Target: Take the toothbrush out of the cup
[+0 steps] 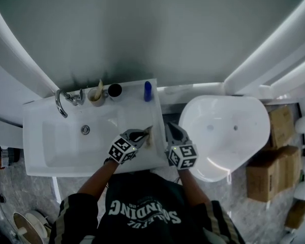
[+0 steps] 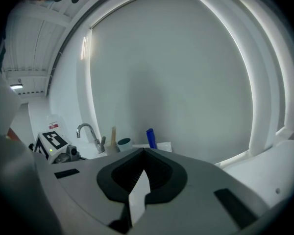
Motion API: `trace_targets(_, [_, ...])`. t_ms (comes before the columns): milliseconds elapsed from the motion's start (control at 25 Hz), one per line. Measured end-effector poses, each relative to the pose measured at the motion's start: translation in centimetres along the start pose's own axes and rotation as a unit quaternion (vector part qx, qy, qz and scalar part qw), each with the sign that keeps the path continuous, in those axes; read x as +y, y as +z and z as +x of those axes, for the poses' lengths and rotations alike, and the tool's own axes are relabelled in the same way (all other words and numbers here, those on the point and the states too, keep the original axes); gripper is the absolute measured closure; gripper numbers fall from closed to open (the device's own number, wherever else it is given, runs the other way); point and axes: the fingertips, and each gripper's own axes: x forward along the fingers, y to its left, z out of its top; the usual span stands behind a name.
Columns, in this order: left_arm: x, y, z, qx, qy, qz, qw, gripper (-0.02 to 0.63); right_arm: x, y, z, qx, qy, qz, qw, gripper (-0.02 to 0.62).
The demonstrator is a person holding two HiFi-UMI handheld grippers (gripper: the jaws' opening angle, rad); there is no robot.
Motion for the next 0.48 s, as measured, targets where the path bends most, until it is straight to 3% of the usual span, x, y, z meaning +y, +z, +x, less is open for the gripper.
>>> trace_targets(160, [3.0,-0.4,1.7,0.003,0.020,-0.031,0.9993,0.574,-0.9,-0.4,-0.5,0.004,-0.014,0.003,1.000,0.598])
trace_targets(480, [3.8,-4.5,5.6,0.077,0.024,-0.051,0.9954,0.574,-1.7,-1.2,-1.3,0.012,-0.026,0.010,1.000,0.598])
